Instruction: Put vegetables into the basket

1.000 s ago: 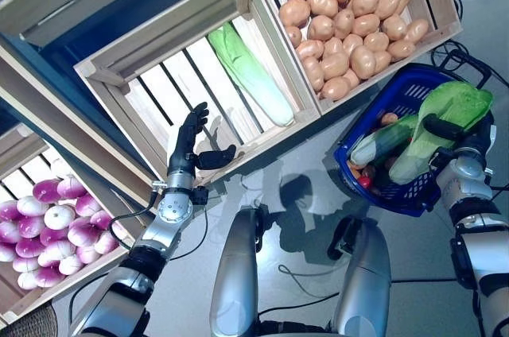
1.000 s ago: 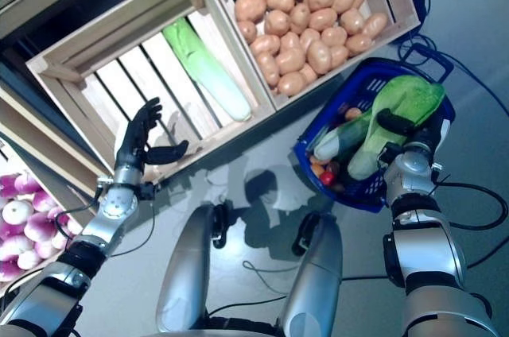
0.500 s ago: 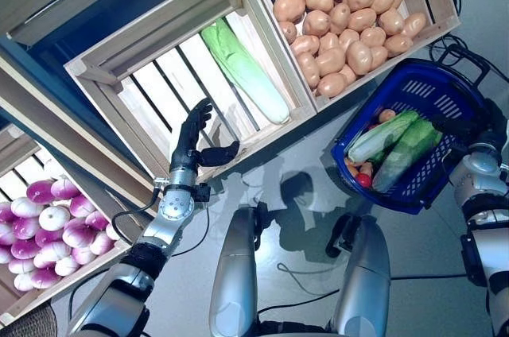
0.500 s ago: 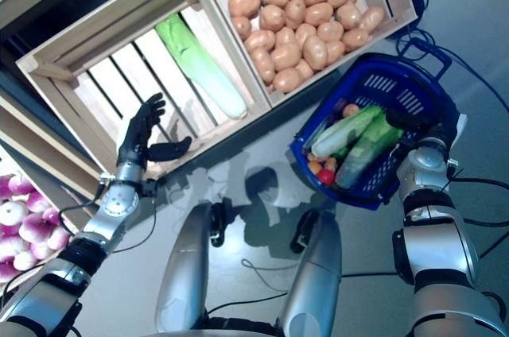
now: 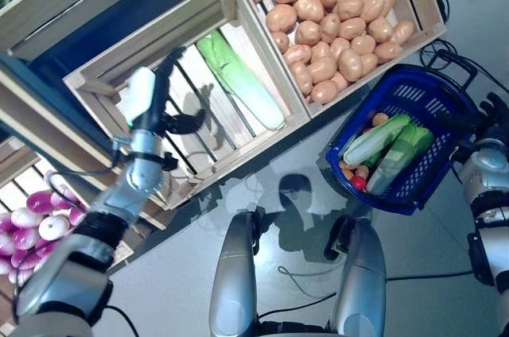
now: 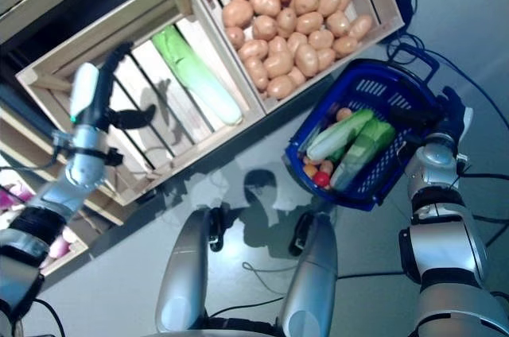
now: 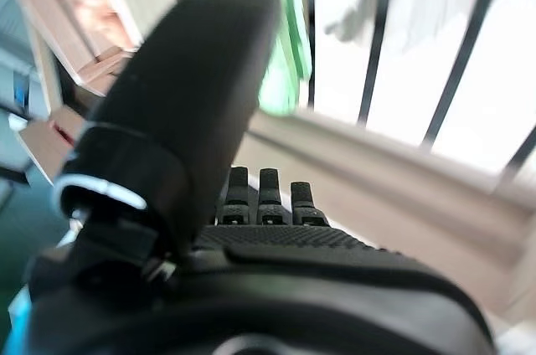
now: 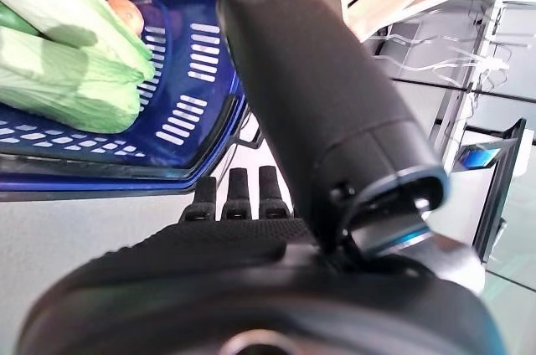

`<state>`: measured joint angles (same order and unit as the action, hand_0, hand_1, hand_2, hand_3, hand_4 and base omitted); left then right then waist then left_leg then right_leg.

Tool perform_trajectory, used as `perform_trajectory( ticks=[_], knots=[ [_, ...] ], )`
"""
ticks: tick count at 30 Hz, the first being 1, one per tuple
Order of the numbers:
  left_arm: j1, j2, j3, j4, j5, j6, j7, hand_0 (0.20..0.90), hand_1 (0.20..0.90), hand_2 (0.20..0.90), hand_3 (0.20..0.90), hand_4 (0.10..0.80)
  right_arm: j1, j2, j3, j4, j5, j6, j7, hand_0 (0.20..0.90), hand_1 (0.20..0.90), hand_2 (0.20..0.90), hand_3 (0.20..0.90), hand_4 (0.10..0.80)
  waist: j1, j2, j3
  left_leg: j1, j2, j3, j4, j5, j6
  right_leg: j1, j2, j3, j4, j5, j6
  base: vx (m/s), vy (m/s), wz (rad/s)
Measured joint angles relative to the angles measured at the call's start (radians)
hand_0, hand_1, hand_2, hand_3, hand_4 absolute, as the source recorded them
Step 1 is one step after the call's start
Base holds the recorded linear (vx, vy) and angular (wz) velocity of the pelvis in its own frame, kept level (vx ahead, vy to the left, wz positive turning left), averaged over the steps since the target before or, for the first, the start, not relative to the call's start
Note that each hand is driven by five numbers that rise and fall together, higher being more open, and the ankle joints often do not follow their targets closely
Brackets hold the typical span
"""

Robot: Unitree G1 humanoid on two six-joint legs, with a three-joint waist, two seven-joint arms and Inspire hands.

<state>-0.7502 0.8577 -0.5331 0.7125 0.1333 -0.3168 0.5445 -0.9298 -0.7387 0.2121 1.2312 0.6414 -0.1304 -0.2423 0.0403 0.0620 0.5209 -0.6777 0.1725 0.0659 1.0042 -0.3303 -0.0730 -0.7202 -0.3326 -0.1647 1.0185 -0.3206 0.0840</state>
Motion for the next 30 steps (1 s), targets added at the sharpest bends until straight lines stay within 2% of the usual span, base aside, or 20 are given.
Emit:
perform_trajectory(
  ticks=[2,4,6,9,11,16,17,24,30],
  knots=[
    [-0.072,0.018,-0.02,0.059,0.084,0.029,0.002,0.9,0.9,0.9,0.9,0.8,-0.019,0.0,0.023,0.004,0.0,0.0,0.026,0.9,0.9,0.9,0.9,0.8,-0.016,0.0,0.0,0.003,0.005,0.011,-0.003,-0.003,0.004,0.0,0.003,0.007,-0.01,0.007,0.008,0.008,0.093,-0.12],
    [-0.158,0.02,-0.09,0.157,0.149,0.042,0.007,0.9,0.9,0.9,0.9,0.8,-0.039,0.0,0.079,0.013,0.004,0.002,0.034,0.9,0.9,0.9,0.9,0.8,-0.026,0.0,0.0,0.008,0.014,0.027,-0.003,-0.006,0.009,-0.001,0.013,0.022,-0.017,0.011,0.015,-0.008,0.072,-0.1],
    [-0.209,0.019,-0.15,0.194,0.212,0.05,0.007,0.9,0.9,0.9,0.9,0.8,-0.042,0.001,0.089,0.014,0.004,0.003,0.047,0.9,0.9,0.9,0.9,0.8,-0.039,0.0,0.0,0.008,0.016,0.032,-0.002,-0.01,0.012,-0.002,0.014,0.025,-0.023,0.012,0.015,-0.004,0.069,-0.09],
    [-0.219,0.018,-0.202,0.204,0.27,0.049,0.007,0.9,0.9,0.9,0.9,0.8,-0.049,0.002,0.117,0.014,0.005,0.004,0.052,0.9,0.9,0.9,0.9,0.8,-0.055,0.0,0.0,0.011,0.018,0.045,-0.001,-0.017,0.015,-0.008,0.015,0.035,-0.024,0.012,0.015,0.005,0.096,-0.09],
    [-0.247,0.014,-0.286,0.25,0.321,0.053,0.001,0.9,0.9,0.9,0.9,0.8,-0.064,0.004,0.133,0.02,0.014,0.005,0.068,0.9,0.9,0.9,0.9,0.8,-0.067,0.0,0.0,0.008,0.018,0.06,0.001,-0.021,0.016,-0.026,0.018,0.055,-0.021,0.013,0.017,0.018,0.117,-0.16],
    [-0.251,0.008,-0.344,0.283,0.404,0.072,-0.003,0.9,0.9,0.9,0.9,0.8,-0.068,0.005,0.155,0.02,0.038,0.005,0.095,0.9,0.9,0.9,0.9,0.8,-0.084,0.0,0.0,0.006,0.021,0.078,0.005,-0.027,0.017,-0.05,0.026,0.08,-0.017,0.018,0.017,0.0,0.066,-0.14],
    [-0.271,0.004,-0.382,0.3,0.407,0.083,-0.012,0.9,0.9,0.9,0.9,0.8,-0.068,0.006,0.158,0.02,0.037,0.005,0.103,0.9,0.9,0.9,0.9,0.8,-0.086,0.0,0.0,-0.001,0.022,0.078,0.008,-0.027,0.017,-0.06,0.03,0.084,-0.014,0.019,0.018,-0.015,0.028,-0.08],
    [-0.33,-0.017,-0.414,0.348,0.427,0.107,-0.023,0.9,0.9,0.9,0.9,0.8,-0.069,0.006,0.161,0.02,0.044,0.004,0.114,0.9,0.9,0.9,0.9,0.8,-0.087,0.0,0.0,-0.056,0.038,0.079,0.056,-0.04,0.012,-0.126,0.044,0.102,0.028,0.017,0.011,-0.028,0.02,-0.08],
    [-0.37,-0.023,-0.484,0.357,0.518,0.131,-0.021,0.9,0.9,0.9,0.9,0.8,-0.07,0.006,0.167,0.019,0.082,0.003,0.115,0.9,0.9,0.9,0.9,0.8,-0.095,0.0,0.0,-0.129,0.052,0.073,0.106,-0.048,0.011,-0.199,0.049,0.106,0.073,0.014,0.006,-0.045,0.017,-0.02]
  ],
)
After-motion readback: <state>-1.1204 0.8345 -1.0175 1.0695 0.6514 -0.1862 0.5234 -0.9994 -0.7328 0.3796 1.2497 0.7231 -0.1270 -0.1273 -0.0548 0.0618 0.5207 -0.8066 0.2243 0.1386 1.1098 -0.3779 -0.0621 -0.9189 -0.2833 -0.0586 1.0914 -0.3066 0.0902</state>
